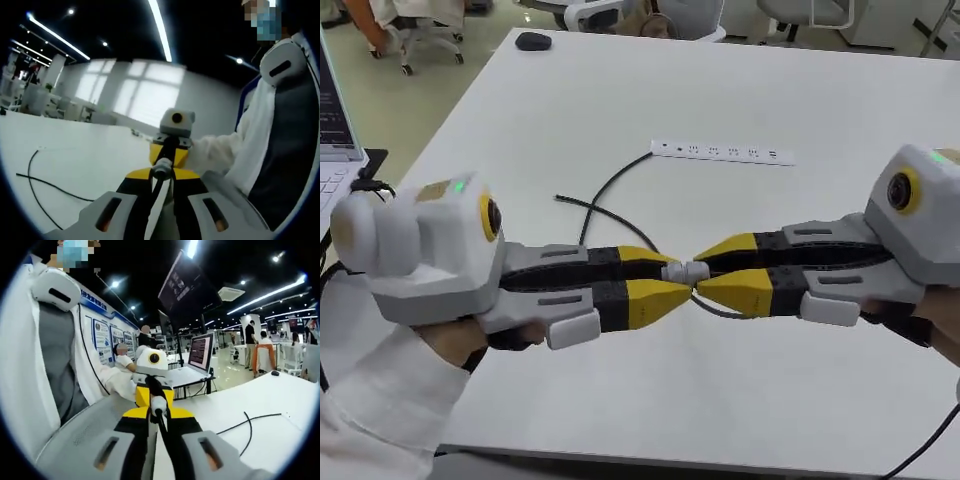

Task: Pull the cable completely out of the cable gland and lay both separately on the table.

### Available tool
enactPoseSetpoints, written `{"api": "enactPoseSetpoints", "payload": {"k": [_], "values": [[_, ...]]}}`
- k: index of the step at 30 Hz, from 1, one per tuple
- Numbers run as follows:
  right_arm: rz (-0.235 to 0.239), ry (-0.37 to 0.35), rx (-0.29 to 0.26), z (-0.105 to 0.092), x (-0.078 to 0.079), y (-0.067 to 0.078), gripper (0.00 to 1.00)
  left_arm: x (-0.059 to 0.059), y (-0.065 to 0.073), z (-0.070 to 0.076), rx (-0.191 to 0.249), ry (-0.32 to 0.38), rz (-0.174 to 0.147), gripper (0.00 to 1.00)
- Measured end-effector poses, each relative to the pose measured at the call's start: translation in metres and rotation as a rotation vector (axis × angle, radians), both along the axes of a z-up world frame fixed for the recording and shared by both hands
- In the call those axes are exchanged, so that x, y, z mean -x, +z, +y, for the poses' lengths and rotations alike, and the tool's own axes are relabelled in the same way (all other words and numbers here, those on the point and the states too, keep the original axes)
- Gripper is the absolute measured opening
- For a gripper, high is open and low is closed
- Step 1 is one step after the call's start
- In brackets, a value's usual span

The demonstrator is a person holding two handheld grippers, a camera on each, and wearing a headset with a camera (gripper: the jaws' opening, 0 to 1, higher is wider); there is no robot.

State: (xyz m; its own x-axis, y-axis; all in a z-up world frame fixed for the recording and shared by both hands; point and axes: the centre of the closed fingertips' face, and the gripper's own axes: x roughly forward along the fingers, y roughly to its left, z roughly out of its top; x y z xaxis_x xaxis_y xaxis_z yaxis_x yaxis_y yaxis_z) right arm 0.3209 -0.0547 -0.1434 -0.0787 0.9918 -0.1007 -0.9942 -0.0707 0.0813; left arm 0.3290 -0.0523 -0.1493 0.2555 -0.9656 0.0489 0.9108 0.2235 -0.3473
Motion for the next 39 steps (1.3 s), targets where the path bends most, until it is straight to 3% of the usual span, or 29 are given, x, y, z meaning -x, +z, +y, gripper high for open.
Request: {"api": "enactPoseSetpoints", "payload": {"k": [1,4,9,12,15,18,19,21,23,27,32,36,39], "values": [[-0.035,0.000,0.001,0.000,0.000,0.000,0.11,0.001,0.000,0.000,0.006,-0.002,0.017,0.16],[-0.057,0.001,-0.003,0.002,0.001,0.001,0.11,0.002,0.000,0.001,0.009,-0.001,0.018,0.16],[-0.055,-0.005,-0.006,0.003,-0.001,0.001,0.12,0.001,0.002,0.000,0.012,0.006,0.015,0.16],[-0.027,-0.021,-0.006,0.004,-0.005,0.001,0.12,-0.001,0.002,0.000,0.001,0.021,-0.022,0.16],[-0.066,-0.034,-0.002,0.002,-0.009,0.000,0.12,-0.005,0.001,0.002,-0.013,0.041,-0.053,0.16],[-0.068,-0.036,0.024,-0.001,-0.010,-0.005,0.12,-0.007,0.003,0.003,-0.008,0.046,-0.061,0.16],[-0.121,-0.048,0.058,-0.004,-0.014,-0.011,0.10,-0.007,0.003,0.002,-0.012,0.047,-0.069,0.16],[-0.165,-0.049,0.047,-0.004,-0.012,-0.011,0.05,-0.007,0.001,-0.001,-0.030,0.051,-0.086,0.16],[-0.155,-0.049,0.047,-0.004,-0.012,-0.012,0.04,-0.009,0.001,0.000,-0.032,0.055,-0.103,0.17],[-0.148,-0.049,0.038,-0.005,-0.011,-0.016,0.03,-0.009,-0.001,-0.002,-0.058,0.060,-0.174,0.17],[-0.166,-0.020,0.036,-0.004,-0.003,-0.017,0.02,-0.005,-0.002,-0.007,-0.064,0.037,-0.184,0.19],[-0.156,-0.015,0.002,-0.001,0.000,-0.012,0.02,-0.004,-0.005,-0.011,-0.069,0.019,-0.178,0.27],[-0.146,-0.013,-0.002,0.000,0.001,-0.012,0.02,-0.004,-0.005,-0.011,-0.060,0.019,-0.174,0.22]]}}
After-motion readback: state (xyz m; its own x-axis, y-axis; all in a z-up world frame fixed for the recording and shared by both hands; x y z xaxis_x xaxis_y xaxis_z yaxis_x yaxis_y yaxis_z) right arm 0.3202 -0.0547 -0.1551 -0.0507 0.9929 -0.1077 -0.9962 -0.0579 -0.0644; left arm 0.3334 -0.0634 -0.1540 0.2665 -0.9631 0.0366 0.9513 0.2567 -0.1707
